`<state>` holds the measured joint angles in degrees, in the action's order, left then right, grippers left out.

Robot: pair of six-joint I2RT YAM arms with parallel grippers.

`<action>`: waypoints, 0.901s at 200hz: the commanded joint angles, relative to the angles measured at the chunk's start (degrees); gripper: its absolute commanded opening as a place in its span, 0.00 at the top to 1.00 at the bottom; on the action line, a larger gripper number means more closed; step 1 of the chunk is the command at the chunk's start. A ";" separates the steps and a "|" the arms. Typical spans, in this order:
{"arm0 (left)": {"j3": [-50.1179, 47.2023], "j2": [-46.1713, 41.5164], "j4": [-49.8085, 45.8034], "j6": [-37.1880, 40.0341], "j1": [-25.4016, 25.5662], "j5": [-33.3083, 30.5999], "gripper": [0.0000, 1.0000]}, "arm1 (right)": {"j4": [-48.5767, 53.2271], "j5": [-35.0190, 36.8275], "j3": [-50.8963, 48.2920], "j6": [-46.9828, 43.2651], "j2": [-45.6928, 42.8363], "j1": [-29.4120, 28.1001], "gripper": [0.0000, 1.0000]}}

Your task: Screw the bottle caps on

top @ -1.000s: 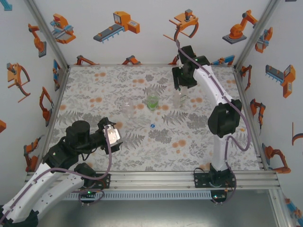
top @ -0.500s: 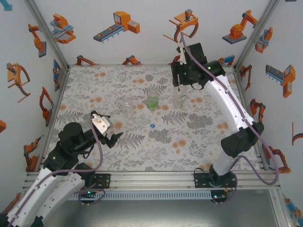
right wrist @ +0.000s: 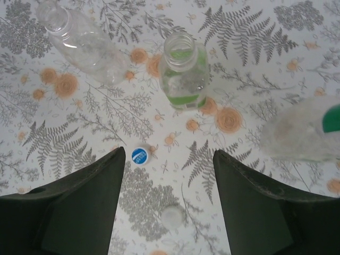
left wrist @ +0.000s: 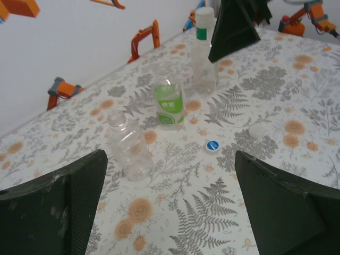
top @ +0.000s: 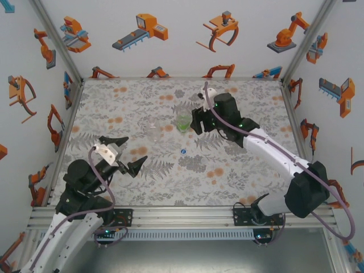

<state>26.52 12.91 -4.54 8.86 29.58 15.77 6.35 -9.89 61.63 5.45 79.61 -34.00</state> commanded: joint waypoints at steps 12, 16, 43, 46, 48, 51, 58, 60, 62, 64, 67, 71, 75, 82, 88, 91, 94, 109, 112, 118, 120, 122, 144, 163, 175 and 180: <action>0.66 0.57 10.62 -1.28 -0.37 -3.04 0.03 | -21.82 -1.84 -6.27 -2.25 0.94 -2.12 0.35; 0.98 2.11 12.09 -1.38 -0.32 -2.89 0.03 | -22.79 -1.55 -6.68 -2.37 1.17 -2.33 0.34; 5.67 12.54 18.54 0.33 -0.32 1.12 0.03 | -29.33 0.80 -9.42 -3.02 2.62 -3.07 0.33; 6.06 13.66 19.21 0.48 -0.29 1.72 0.03 | -29.99 1.05 -9.72 -3.05 2.79 -3.09 0.33; 6.28 14.57 19.74 0.59 -0.31 2.20 0.03 | -30.39 1.33 -9.91 -3.01 2.91 -3.09 0.33; 6.46 15.71 20.59 0.70 -0.29 2.77 0.03 | -31.13 1.67 -10.28 -2.99 3.02 -3.17 0.33; 6.70 18.14 23.52 0.67 -0.35 3.89 0.03 | -32.78 2.29 -10.99 -3.04 3.22 -3.22 0.33; 6.61 18.96 24.44 0.60 -0.32 4.37 0.03 | -33.24 2.39 -11.24 -2.98 3.26 -3.21 0.33; 6.61 19.56 25.46 0.45 -0.32 4.71 0.03 | -33.73 2.48 -11.43 -3.01 3.26 -3.21 0.33; 6.52 20.28 26.42 0.30 -0.36 5.02 0.03 | -34.11 2.50 -11.70 -3.04 3.27 -3.25 0.33; 6.46 21.33 28.02 0.12 -0.31 5.57 0.03 | -34.78 2.51 -12.03 -3.03 3.28 -3.27 0.33; 6.44 22.64 30.05 -0.33 -0.38 6.27 0.03 | -35.52 2.59 -12.45 -3.04 3.27 -3.27 0.33; 6.64 23.98 31.96 -0.79 -0.35 7.04 0.03 | -36.17 2.70 -12.77 -3.08 3.31 -3.27 0.32; 7.22 26.33 34.91 -1.76 -0.38 8.06 0.03 | -36.77 2.98 -13.19 -3.08 3.14 -3.27 0.32; 8.24 28.56 37.29 -2.50 -0.33 8.83 0.03 | -36.78 3.31 -13.28 -3.17 3.17 -3.26 0.32; 8.95 29.53 38.03 -2.83 -0.34 9.33 0.03 | -36.62 3.50 -13.30 -3.26 3.13 -3.27 0.32; 9.57 30.47 38.58 -3.08 -0.34 9.92 0.03 | -36.47 3.60 -13.28 -3.31 3.17 -3.27 0.32; 13.50 35.02 40.12 -3.63 -0.32 13.33 0.03 | -36.10 3.74 -13.23 -3.88 3.43 -3.27 0.32; 14.09 35.84 40.48 -3.81 -0.35 13.92 0.03 | -36.06 3.67 -13.20 -3.95 3.44 -3.27 0.32; 14.95 37.30 41.22 -4.26 -0.32 14.95 0.03 | -35.97 3.73 -13.24 -4.07 3.53 -3.27 0.32; 15.22 37.79 41.52 -4.42 -0.32 15.29 0.03 | -35.97 3.74 -13.28 -4.08 3.53 -3.27 0.32; 15.40 38.18 41.84 -4.68 -0.32 15.55 0.03 | -35.90 3.78 -13.28 -4.14 3.53 -3.27 0.32; 14.63 41.93 46.70 -8.15 -0.38 16.63 0.03 | -34.73 4.42 -13.29 -4.78 3.37 -3.27 0.32; 12.28 43.75 55.55 -20.33 -4.83 20.70 0.01 | -34.34 5.35 -13.80 -5.34 3.18 -3.27 0.32; 9.77 43.07 59.00 -22.78 -5.81 20.31 0.01 | -34.75 5.76 -14.17 -5.33 3.35 -3.27 0.31; 9.10 42.33 58.81 -22.91 -5.80 18.95 0.02 | -34.63 5.38 -14.21 -5.32 3.44 -3.27 0.31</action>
<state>39.03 56.38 43.68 -3.86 25.78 32.51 -26.55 -5.85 48.45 1.41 82.89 -37.01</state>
